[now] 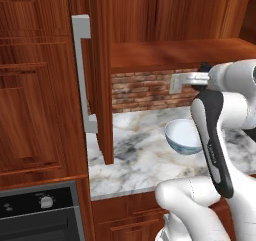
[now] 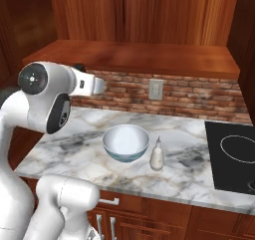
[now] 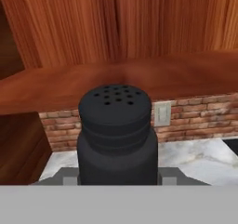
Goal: Retrieve the bottle and the shaker from the cabinet and place them next to the mixing bowl on the counter. Then add garlic from the fridge to the mixing bowl.
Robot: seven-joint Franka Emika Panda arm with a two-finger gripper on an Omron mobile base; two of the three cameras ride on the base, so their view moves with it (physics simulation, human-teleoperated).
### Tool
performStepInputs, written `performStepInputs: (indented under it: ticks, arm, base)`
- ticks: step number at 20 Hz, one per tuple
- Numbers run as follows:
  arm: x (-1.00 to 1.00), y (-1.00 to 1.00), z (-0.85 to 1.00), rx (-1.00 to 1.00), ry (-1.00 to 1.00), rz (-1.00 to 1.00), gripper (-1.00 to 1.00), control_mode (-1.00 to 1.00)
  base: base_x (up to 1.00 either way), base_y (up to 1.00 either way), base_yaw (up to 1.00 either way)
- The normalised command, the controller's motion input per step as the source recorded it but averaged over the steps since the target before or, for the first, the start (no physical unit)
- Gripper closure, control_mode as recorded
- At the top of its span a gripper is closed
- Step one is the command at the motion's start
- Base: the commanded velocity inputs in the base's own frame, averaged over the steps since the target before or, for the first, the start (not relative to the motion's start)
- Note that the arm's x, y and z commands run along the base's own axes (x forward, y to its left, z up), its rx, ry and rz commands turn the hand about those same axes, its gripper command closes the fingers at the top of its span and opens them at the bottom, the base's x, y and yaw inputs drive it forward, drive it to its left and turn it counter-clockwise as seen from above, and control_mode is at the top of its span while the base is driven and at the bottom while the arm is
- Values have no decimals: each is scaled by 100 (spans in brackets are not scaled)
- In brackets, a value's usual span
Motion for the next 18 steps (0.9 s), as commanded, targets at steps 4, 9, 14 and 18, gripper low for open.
performStepInputs:
  ticks: [4,9,14,18]
  arm:
    - [-95,34,0,0,0,0,100,-100]
    - [-59,50,-2,-4,6,-2,100,-100]
    - [-2,66,-2,-19,26,-22,100,-100]
    - [0,17,-27,-9,19,-36,100,-100]
  base:
    - [0,0,0]
    - [0,0,0]
    - [0,0,0]
    - [0,0,0]
